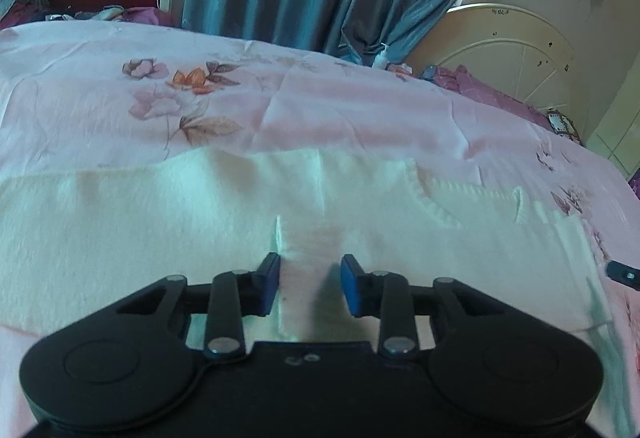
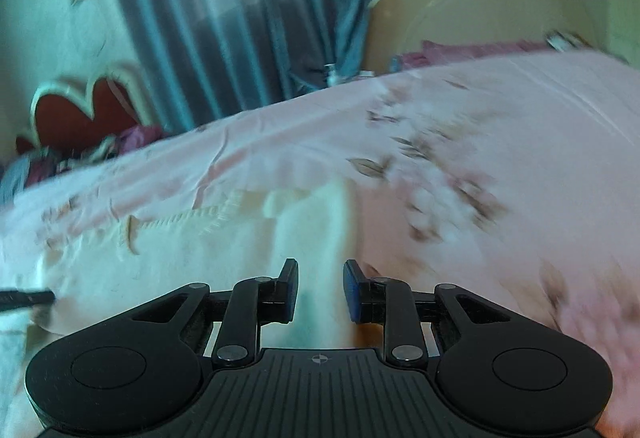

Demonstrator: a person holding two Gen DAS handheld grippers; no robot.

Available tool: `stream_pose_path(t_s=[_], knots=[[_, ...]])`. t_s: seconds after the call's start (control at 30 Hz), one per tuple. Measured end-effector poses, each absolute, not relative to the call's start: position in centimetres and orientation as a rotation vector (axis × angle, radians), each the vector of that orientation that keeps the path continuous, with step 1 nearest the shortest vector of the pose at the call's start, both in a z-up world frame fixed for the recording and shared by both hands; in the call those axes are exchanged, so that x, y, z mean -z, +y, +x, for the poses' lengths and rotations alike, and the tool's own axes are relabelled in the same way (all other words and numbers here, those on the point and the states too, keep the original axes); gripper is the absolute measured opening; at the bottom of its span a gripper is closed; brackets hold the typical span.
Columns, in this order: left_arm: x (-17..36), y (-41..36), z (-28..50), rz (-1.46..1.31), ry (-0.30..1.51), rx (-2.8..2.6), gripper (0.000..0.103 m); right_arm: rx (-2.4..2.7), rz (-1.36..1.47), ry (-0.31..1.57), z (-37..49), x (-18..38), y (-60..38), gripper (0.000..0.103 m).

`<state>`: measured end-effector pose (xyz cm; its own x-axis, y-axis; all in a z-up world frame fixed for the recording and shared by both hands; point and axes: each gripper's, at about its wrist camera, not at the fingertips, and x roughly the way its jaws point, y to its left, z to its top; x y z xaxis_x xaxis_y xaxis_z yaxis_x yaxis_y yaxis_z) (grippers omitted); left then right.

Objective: Fold small clothes
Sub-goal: 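Grasp the other sleeve cuff with the left gripper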

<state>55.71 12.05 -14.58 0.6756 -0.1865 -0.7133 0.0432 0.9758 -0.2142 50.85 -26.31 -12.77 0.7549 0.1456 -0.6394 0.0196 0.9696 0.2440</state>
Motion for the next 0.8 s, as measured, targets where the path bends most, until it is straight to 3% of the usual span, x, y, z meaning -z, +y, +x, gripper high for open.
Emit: stream_pose_path(t_s=[0.07,0.17,0.47,0.63,0.8], knots=[[14.6,11.8,56.1,-0.173,0.818,0.136,0.031,-0.089,0.195,0.732,52.2,13.5,-25.7,0.02],[14.8,11.7,56.3,-0.155,0.823,0.129,0.032,0.05,0.136,0.829,54.2,16.0,-27.1,0.001],[12.8,11.4,55.0,-0.12,0.693,0.126,0.036,0.006,0.212,0.705,55.4,13.6,-27.7,0.0],[14.9,9.3,57.4,-0.074,0.804,0.191,0.04,0.02,0.137,0.792,59.5,16.1,-26.8,0.0],[15.4,8.8,57.4,-0.041,0.796,0.166,0.04,0.031,0.14,0.81,60.2,15.8,-27.7,0.0]])
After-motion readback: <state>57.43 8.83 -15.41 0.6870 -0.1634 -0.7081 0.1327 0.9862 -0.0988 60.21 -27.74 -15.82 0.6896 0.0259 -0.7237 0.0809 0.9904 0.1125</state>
